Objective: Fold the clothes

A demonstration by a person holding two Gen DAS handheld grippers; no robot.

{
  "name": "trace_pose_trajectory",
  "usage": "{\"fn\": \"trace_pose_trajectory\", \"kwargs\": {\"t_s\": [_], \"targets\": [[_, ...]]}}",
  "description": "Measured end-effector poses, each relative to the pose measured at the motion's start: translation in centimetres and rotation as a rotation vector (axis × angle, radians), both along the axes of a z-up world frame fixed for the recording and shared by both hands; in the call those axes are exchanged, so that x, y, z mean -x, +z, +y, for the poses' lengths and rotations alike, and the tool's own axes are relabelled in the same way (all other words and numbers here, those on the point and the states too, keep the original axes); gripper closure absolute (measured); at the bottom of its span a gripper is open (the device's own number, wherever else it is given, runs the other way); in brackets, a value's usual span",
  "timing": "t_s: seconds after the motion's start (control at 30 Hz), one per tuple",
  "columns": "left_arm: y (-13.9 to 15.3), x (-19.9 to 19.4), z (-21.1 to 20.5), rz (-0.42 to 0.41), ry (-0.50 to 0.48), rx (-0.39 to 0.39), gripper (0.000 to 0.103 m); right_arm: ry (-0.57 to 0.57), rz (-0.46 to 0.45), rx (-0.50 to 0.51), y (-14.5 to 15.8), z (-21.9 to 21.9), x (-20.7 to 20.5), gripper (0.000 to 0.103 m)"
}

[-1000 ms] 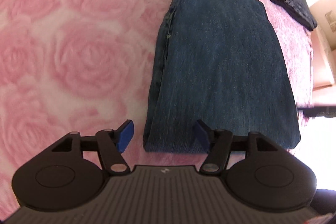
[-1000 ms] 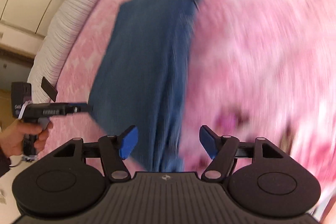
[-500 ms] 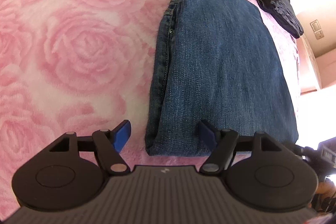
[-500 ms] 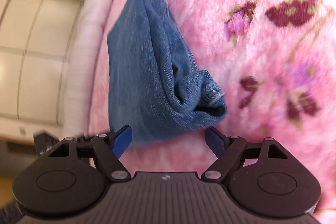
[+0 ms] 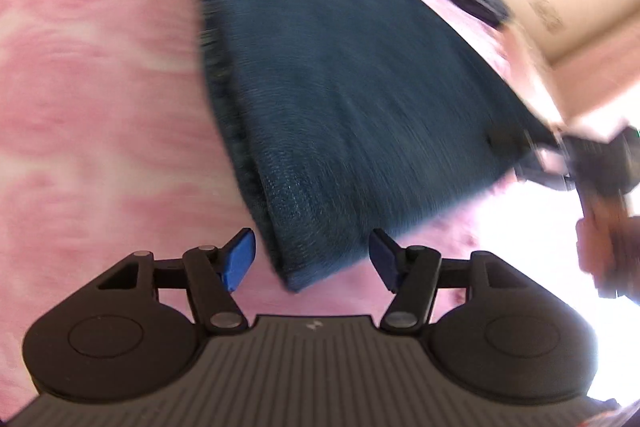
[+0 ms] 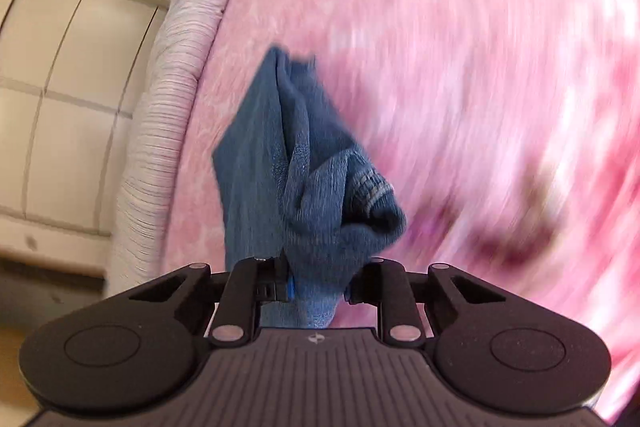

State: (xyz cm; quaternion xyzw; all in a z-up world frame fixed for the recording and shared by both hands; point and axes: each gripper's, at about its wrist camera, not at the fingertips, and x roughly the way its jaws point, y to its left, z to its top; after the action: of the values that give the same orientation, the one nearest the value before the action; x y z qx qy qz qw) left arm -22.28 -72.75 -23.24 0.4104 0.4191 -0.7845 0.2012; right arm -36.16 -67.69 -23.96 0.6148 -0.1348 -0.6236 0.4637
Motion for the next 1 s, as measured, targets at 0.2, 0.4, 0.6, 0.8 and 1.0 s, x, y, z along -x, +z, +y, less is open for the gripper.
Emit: {"fn": "trace_pose_trajectory", "kwargs": {"t_s": [0.2, 0.4, 0.6, 0.8, 1.0], "targets": [[1.7, 4.9, 2.7, 0.036, -0.129, 0.082, 0.04, 0.12, 0.153, -0.04, 2.0, -0.4, 9.8, 0.076], [3.9, 5.5, 1.4, -0.139, -0.287, 0.401, 0.035, 0.089, 0.17, -0.09, 0.2, 0.6, 9.3, 0.051], [3.8, 7.2, -2.5, -0.289, -0.458, 0.734, 0.035, -0.047, 0.086, -0.07, -0.3, 5.6, 5.5, 0.039], [2.7, 10.3, -8.6, -0.241, -0.358, 0.71, 0.037, -0.061, -0.043, -0.072, -2.9, 6.0, -0.7, 0.036], [-2.2, 10.7, -14.3, -0.248, -0.19, 0.515, 0.033, -0.021, -0.059, -0.041, -5.4, 3.5, -4.1, 0.036]]}}
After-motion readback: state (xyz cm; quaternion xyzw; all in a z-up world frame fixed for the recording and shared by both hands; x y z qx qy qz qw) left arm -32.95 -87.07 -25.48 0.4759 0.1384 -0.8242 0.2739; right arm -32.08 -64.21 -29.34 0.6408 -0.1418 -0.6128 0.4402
